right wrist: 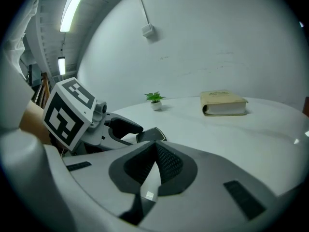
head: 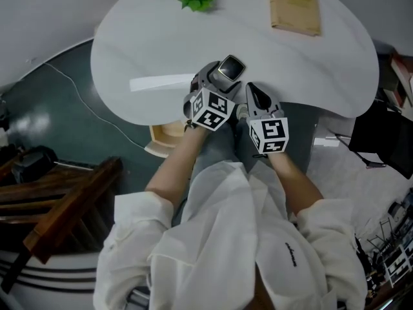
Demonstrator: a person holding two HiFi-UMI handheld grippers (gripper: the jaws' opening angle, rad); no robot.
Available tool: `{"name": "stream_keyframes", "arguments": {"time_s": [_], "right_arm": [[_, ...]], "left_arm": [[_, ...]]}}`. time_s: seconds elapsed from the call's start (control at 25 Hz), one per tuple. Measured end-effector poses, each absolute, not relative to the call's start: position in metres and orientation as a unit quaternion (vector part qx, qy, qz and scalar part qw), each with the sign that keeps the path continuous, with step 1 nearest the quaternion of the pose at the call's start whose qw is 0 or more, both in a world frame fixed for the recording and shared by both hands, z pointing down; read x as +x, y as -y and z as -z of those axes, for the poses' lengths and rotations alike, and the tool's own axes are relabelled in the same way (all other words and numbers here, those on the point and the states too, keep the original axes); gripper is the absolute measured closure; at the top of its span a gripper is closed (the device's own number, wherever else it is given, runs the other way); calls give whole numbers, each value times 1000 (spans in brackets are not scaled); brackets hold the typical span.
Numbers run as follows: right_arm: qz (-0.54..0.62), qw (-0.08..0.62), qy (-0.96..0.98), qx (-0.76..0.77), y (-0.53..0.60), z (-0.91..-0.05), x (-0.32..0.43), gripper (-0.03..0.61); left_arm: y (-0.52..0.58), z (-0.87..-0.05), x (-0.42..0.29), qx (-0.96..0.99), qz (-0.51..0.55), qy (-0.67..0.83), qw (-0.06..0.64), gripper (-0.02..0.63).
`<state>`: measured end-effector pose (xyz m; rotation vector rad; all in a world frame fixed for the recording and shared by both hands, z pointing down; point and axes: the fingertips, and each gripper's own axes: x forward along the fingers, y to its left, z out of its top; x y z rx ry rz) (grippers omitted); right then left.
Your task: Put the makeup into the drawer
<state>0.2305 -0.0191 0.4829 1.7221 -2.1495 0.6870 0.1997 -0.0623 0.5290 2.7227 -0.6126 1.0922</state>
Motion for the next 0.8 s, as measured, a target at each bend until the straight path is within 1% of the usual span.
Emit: {"name": "stream_keyframes", "arguments": {"time_s": [0.12, 0.32, 0.48, 0.52, 0.56, 0.6, 0.8], "right_arm": [[-239, 150, 750, 599, 21, -483, 232, 560], [-239, 154, 750, 598, 22, -485, 235, 560], [-239, 152, 750, 597, 22, -483, 236, 560], [-238, 152, 751, 596, 22, -483, 236, 560], [-237, 153, 752, 595, 22, -483, 235, 560], [-237, 153, 753, 594, 22, -483, 233, 560], [-236, 155, 757, 590, 20, -481, 228, 560]], "left_arm": [[66, -533, 200, 903, -369, 206, 77, 253], [67, -536, 200, 904, -361, 203, 105, 253], [66, -536, 201, 905, -365, 194, 104, 253], [65, -535, 202, 906, -366, 189, 102, 258], [64, -535, 203, 906, -367, 184, 100, 285], [63, -535, 204, 907, -367, 181, 98, 293], [61, -532, 202, 907, -365, 185, 95, 298]]}}
